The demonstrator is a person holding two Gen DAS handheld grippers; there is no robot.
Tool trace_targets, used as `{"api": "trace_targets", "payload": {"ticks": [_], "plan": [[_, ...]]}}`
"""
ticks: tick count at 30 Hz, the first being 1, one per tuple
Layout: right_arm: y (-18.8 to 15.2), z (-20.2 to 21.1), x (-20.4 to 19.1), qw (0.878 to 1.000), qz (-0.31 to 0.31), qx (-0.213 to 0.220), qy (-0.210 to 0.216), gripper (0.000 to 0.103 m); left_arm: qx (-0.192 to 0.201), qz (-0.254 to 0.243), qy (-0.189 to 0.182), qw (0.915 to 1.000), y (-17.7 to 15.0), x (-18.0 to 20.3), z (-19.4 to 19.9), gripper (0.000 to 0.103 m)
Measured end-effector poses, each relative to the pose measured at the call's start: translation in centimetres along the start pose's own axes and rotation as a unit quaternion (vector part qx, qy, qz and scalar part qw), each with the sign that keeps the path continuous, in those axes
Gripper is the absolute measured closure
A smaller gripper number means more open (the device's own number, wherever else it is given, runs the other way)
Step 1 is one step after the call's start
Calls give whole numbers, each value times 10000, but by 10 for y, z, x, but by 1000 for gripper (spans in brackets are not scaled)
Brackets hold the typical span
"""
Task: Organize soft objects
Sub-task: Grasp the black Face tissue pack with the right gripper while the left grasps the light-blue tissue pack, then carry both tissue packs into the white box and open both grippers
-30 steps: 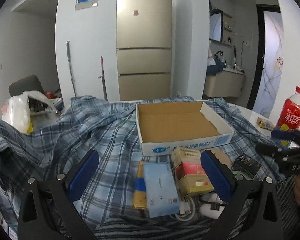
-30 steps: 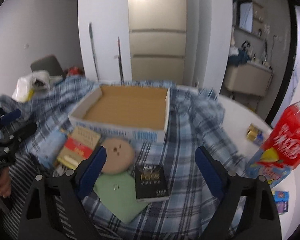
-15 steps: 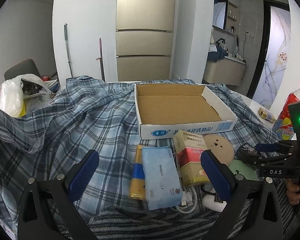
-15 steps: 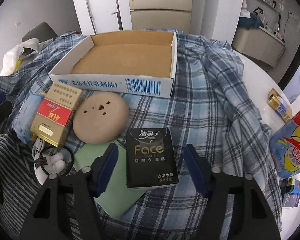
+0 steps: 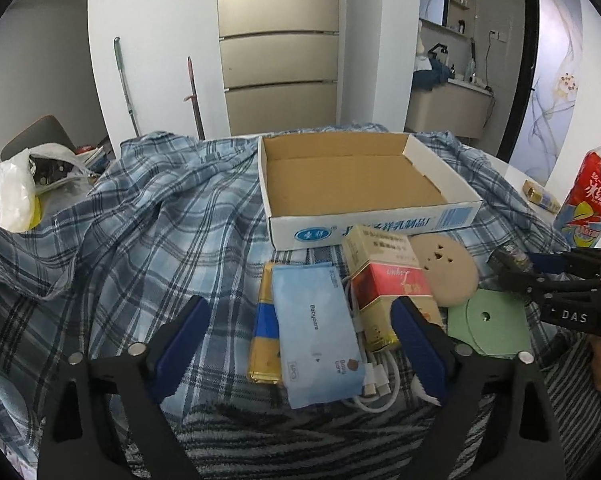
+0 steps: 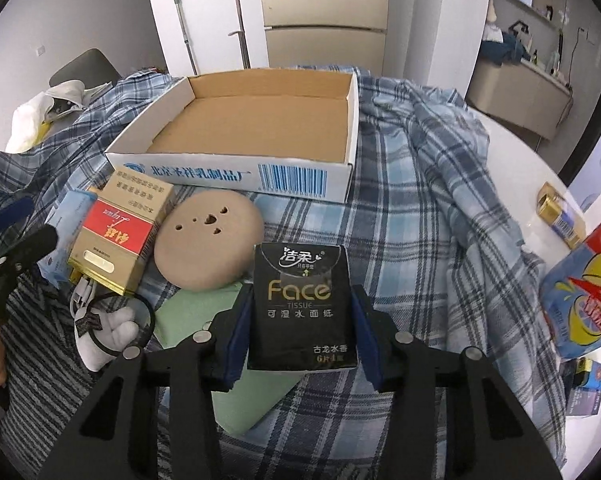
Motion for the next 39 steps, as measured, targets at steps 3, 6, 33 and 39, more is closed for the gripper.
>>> {"api": "trace_targets", "payload": {"ticks": [3,6,33,39], "plan": [[0,2,1,10000,9,19,-5,58,-98,1,-46,9999,-2,0,-4,32],[1,2,2,10000,1,8,27,58,-261,-30,-124,9996,-4,2,-10,47],[13,61,-17,9830,265,1810,166,58,1576,-53,-551,9860,15,13,58,63],[14,80,-23,9711,378,2354,108,58,1964,-39,-530,9791,21,13,80,63]]}}
Point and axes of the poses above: each gripper's, at about its wrist camera, not at the fingertips, and z roughly against the way its jaws point, x to its right, y to its top, the point moved 2 cm from there along -z, roughly the way its jaws point, and after that the axes turned 12 degrees about x, right-handed, at the moved point
